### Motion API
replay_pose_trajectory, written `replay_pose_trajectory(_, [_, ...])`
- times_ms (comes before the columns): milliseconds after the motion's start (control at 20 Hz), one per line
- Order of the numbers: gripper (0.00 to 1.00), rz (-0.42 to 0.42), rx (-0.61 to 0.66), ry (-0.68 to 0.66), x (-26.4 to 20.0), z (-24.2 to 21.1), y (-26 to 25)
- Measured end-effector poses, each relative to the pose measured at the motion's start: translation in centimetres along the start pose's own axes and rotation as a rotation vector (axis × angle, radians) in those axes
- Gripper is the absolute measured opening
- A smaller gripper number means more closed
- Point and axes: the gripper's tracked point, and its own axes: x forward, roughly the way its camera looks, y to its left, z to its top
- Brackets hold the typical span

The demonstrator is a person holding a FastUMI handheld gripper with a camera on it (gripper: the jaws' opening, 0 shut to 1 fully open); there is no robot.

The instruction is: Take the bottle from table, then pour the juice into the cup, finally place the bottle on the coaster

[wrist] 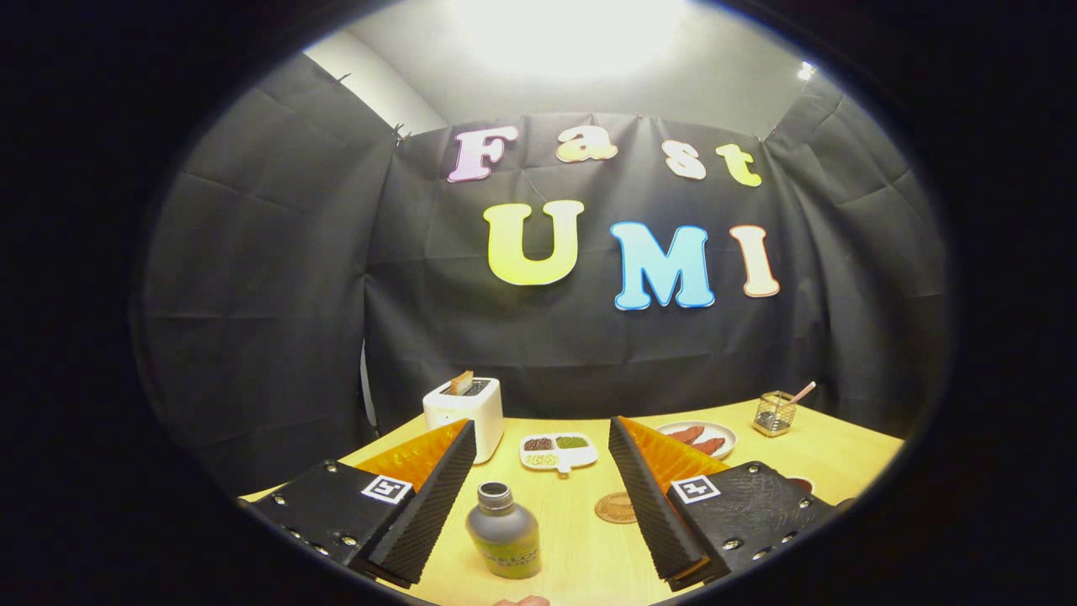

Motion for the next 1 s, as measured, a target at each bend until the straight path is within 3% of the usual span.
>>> replay_pose_trajectory(1000, [0.97,-0.051,0.035,0.258,2.8,-12.6,3.0])
